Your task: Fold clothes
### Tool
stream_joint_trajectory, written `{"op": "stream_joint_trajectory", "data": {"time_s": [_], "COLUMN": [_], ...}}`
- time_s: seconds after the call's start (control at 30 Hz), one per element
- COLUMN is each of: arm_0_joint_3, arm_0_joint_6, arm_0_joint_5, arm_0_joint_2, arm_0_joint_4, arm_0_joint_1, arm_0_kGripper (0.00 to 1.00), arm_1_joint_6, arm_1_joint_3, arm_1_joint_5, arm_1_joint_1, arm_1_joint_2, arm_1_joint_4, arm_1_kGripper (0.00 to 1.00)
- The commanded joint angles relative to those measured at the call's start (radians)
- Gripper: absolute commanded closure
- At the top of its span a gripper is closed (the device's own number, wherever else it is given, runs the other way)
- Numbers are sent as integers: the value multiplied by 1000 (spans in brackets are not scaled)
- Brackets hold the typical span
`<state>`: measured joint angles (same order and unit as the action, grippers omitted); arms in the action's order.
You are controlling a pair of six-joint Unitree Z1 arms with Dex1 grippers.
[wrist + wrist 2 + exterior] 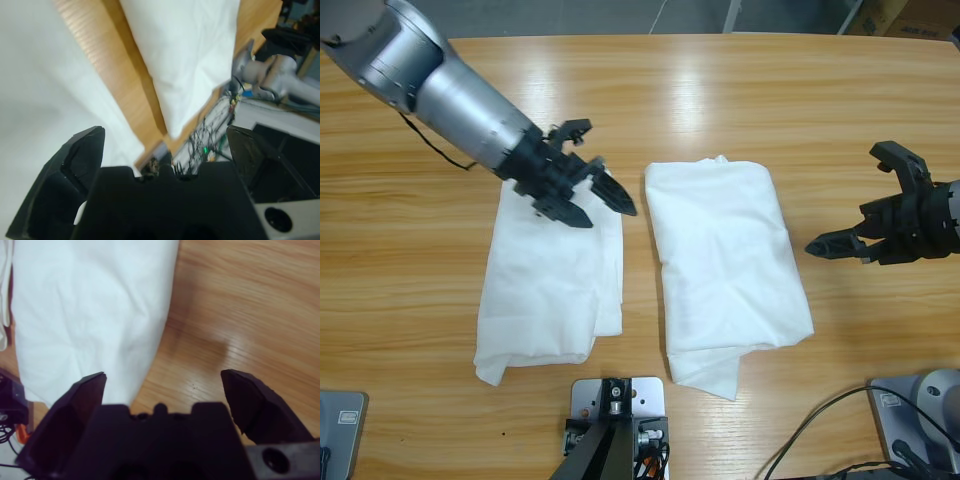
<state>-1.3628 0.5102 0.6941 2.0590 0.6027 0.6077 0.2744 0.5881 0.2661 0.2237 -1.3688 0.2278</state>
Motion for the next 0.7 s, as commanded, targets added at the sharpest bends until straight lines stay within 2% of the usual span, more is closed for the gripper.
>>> {"op": "stream_joint_trajectory", "data": {"time_s": [0.03, 0.2, 0.3, 0.53, 0.7], "arm_0_joint_3": [264, 404, 418, 437, 381], "arm_0_joint_6": [323, 451, 507, 526, 523], "arm_0_joint_5": [-158, -120, -95, -85, -149], "arm_0_joint_2": [0, 46, 72, 116, 112], "arm_0_joint_4": [-480, -771, -870, -913, -848], "arm_0_joint_1": [94, 106, 125, 168, 181], "arm_0_kGripper": [74, 70, 67, 69, 98], "arm_1_joint_6": [2, -5, -8, -9, -9], "arm_1_joint_3": [-37, -39, -39, -40, -47], "arm_1_joint_5": [5, 5, 5, -5, -8], "arm_1_joint_1": [-14, -14, -13, -14, -14], "arm_1_joint_2": [-10, -16, -24, -27, -28], "arm_1_joint_4": [-16, -26, -30, -34, -45], "arm_1_kGripper": [93, 101, 105, 110, 115]}}
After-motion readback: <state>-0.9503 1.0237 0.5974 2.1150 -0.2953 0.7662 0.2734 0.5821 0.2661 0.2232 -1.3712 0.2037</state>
